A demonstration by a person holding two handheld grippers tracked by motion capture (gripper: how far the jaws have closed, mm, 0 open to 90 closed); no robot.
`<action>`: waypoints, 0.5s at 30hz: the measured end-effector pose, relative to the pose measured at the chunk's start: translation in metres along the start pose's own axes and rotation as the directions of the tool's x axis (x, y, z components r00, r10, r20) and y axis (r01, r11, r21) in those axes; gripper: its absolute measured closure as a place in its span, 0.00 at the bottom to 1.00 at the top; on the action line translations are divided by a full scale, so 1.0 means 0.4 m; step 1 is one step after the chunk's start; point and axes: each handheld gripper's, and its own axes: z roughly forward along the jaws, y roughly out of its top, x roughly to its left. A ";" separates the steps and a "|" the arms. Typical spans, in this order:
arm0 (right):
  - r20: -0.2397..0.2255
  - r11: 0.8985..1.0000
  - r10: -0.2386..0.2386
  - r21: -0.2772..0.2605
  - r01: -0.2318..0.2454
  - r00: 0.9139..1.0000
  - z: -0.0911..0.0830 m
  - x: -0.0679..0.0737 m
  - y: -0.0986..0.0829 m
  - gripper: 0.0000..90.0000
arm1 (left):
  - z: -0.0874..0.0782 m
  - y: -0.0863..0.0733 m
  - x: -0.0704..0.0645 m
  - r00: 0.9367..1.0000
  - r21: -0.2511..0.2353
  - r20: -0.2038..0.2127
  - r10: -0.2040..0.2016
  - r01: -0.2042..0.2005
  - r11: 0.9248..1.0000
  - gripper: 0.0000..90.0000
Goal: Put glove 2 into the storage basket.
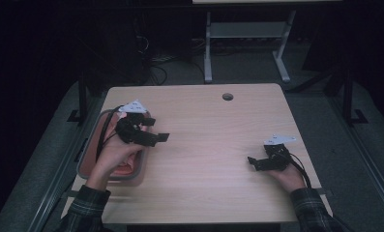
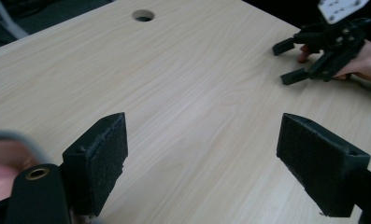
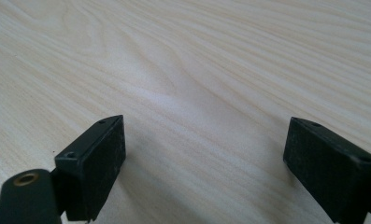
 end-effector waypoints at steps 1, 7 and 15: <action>0.000 1.000 0.000 0.000 0.000 1.000 0.000 0.000 0.000 0.14 | 0.010 0.001 -0.010 1.000 0.000 0.006 0.007 -0.007 1.000 0.18; 0.000 1.000 -0.001 0.000 0.001 1.000 0.000 0.000 0.000 0.14 | 0.083 -0.008 -0.063 0.998 0.002 0.041 0.056 -0.056 0.998 0.18; 0.000 1.000 -0.001 0.000 0.001 1.000 0.000 0.000 0.000 0.14 | 0.145 -0.038 -0.093 0.996 0.019 0.047 0.077 -0.078 0.997 0.18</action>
